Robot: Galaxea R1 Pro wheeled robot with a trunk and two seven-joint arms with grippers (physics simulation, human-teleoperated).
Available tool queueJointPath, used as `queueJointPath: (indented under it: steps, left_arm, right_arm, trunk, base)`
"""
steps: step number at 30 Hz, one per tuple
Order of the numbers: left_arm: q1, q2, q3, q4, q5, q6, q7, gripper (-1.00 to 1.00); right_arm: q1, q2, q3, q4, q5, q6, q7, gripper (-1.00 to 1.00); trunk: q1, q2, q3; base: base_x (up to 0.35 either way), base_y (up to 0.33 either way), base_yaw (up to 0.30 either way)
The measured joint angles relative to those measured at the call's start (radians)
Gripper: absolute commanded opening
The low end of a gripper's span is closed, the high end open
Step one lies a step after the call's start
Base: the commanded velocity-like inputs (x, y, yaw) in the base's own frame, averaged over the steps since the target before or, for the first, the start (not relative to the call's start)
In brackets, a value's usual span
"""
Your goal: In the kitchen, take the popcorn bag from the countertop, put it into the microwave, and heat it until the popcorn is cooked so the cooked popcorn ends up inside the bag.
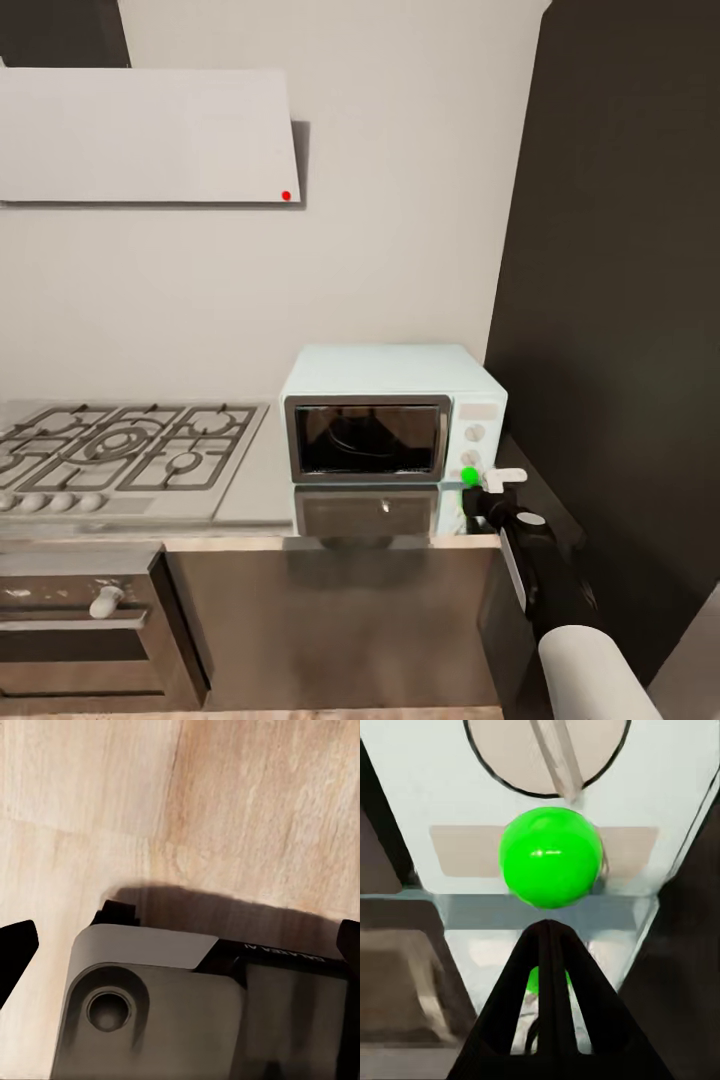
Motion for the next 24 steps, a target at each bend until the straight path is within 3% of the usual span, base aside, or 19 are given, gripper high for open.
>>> queueJointPath:
  steps: [5,6,11,17,18,20,22,24]
  left_arm:
    - [0.0,-0.002,0.0,0.0,0.0,0.0,0.0,1.0]
    - [0.0,-0.002,0.0,0.0,0.0,-0.001,0.0,1.0]
    - [0.0,-0.002,0.0,0.0,-0.001,-0.001,0.0,1.0]
    - [0.0,-0.002,0.0,0.0,0.0,-0.001,0.0,1.0]
    - [0.0,-0.002,0.0,0.0,0.0,0.0,0.0,1.0]
    - [0.0,-0.002,0.0,0.0,-0.001,0.0,0.0,1.0]
    - [0.0,-0.002,0.0,0.0,-0.001,0.0,0.0,1.0]
    - [0.0,-0.002,0.0,0.0,0.0,0.0,0.0,1.0]
  right_arm:
    - [0.0,0.0,0.002,-0.015,0.003,0.007,0.004,-1.0]
    - [0.0,0.005,0.003,-0.07,0.003,0.025,0.006,-1.0]
    - [0.0,0.013,0.001,-0.273,-0.002,0.302,0.015,-1.0]
    - [0.013,0.004,-0.002,-0.272,0.0,0.378,0.011,-1.0]
    - [0.043,0.001,-0.004,-0.24,0.0,0.375,0.01,-1.0]
    - [0.171,-0.044,-0.025,-0.044,0.002,0.33,0.006,-1.0]
    - [0.181,-0.072,-0.031,0.137,-0.001,0.232,0.004,-1.0]
    - [0.187,-0.102,-0.029,0.39,-0.001,0.068,-0.001,-1.0]
  trunk:
    - [0.0,0.0,0.0]
    - [0.0,0.0,0.0]
    - [0.0,0.0,0.0]
    - [0.0,0.0,0.0]
    - [0.0,0.0,0.0]
    - [0.0,0.0,0.0]
    - [0.0,0.0,0.0]
    - [0.0,0.0,0.0]
  base:
    - [-0.346,0.0,0.0]
    - [-0.346,0.0,0.0]
    - [-0.346,0.0,0.0]
    - [-0.346,0.0,0.0]
    - [-0.346,0.0,0.0]
    - [-0.346,0.0,0.0]
    - [-0.346,0.0,0.0]
    - [-0.346,0.0,0.0]
